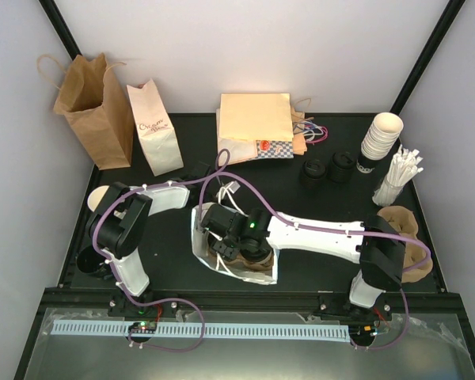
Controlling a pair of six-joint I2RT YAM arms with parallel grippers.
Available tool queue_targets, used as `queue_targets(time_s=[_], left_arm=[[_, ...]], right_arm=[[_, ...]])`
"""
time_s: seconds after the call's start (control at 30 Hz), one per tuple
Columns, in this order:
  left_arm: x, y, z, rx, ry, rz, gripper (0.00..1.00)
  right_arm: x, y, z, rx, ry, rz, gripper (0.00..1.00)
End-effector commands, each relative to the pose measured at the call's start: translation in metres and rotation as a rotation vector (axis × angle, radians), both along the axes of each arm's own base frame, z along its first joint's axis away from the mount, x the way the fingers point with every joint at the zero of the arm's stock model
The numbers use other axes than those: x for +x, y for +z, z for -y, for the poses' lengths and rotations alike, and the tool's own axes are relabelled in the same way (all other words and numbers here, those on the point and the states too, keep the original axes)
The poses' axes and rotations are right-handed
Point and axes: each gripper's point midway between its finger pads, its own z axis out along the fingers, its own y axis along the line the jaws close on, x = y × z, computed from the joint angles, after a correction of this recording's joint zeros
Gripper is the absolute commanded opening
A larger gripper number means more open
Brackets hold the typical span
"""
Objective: Pack the takeout coffee
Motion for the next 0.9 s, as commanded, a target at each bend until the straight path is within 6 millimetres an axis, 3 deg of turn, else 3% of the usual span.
queue_targets(time_s=[0.0, 0.27, 0.47, 0.6, 0.73, 0.87], left_arm=[[-0.012, 0.01, 0.002, -0.013, -0.021, -0.031, 0.03], [0.007, 0.027, -0.011, 0.039, 0.039, 0.035, 0.17], [0.032, 0.067, -0.036, 0.117, 0.11, 0.154, 0.29], [0.038, 0.096, -0.054, 0.172, 0.16, 0.232, 0.39], [0.034, 0.126, -0.076, 0.25, 0.22, 0.319, 0.46], [0.012, 0.169, -0.103, 0.305, 0.287, 0.422, 0.52]], right_arm=[[-0.012, -0.065, 0.065, -0.333, -0.032, -0.042, 0.41], [-0.011, -0.05, 0.061, -0.279, -0.028, -0.022, 0.41], [-0.012, -0.05, 0.062, -0.273, -0.023, -0.027, 0.41], [-0.012, -0.046, 0.06, -0.26, -0.018, -0.021, 0.42], [-0.012, -0.043, 0.058, -0.25, -0.01, -0.02, 0.42], [-0.01, -0.041, 0.056, -0.245, -0.009, -0.013, 0.42]])
